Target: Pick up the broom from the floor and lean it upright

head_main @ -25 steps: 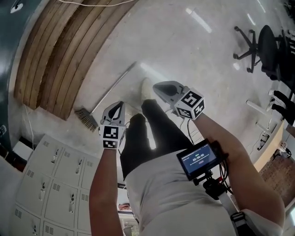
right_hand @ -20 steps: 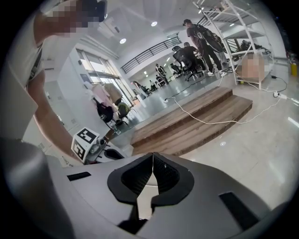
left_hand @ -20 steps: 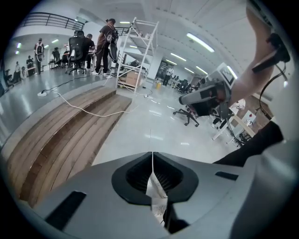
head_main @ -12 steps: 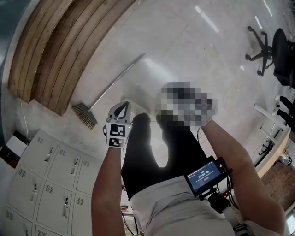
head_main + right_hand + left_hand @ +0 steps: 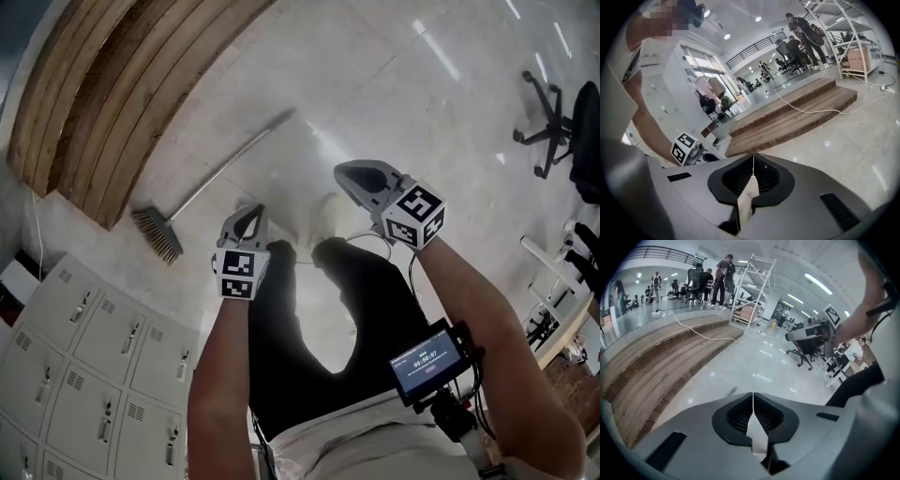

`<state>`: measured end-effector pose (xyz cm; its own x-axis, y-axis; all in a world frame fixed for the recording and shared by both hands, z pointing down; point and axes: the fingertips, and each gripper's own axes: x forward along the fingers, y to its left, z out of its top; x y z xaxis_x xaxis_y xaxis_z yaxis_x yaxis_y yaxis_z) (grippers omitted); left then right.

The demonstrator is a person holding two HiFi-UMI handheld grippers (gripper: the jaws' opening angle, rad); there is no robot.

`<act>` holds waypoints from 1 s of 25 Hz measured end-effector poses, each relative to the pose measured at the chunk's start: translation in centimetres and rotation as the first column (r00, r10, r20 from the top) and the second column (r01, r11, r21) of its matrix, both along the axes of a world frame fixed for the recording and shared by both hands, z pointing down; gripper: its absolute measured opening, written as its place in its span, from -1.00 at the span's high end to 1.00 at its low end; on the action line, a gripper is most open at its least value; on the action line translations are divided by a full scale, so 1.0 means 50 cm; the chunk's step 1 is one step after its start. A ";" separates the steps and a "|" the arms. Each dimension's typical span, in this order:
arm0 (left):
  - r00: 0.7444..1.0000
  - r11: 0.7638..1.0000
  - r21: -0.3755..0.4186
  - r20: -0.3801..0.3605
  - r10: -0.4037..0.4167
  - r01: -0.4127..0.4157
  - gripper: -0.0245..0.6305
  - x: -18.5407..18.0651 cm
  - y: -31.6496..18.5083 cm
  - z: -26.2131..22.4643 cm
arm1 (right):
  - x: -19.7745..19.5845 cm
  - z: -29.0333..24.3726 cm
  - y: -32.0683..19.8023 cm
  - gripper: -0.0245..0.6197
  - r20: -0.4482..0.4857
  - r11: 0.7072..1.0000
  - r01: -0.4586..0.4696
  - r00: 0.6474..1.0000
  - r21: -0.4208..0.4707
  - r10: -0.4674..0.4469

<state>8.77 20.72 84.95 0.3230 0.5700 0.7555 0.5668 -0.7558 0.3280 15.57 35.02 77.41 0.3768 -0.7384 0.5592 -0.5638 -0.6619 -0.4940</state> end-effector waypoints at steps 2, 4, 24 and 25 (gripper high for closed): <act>1.000 1.000 0.005 0.008 0.004 -0.004 0.89 -0.002 0.011 0.043 | 0.003 0.025 0.014 0.87 0.002 1.000 -0.003 1.000 0.002 0.003; 1.000 1.000 0.017 0.007 0.005 -0.005 0.89 0.009 0.020 0.090 | 0.010 0.060 0.031 0.88 0.004 1.000 -0.005 1.000 -0.002 0.005; 0.963 0.897 0.353 0.061 0.261 -0.266 0.88 0.133 -0.056 0.609 | 0.161 0.349 0.075 0.87 -0.098 0.993 0.089 0.990 -0.080 -0.097; 0.953 0.880 0.369 0.076 0.293 -0.300 0.85 0.139 -0.054 0.631 | 0.168 0.357 0.081 0.87 -0.104 0.993 0.086 0.990 -0.086 -0.095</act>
<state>15.74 18.01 116.52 0.1678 0.3126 0.9349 0.7802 -0.6218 0.0678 23.98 39.09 95.27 0.3721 -0.7258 0.5786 -0.6703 -0.6413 -0.3734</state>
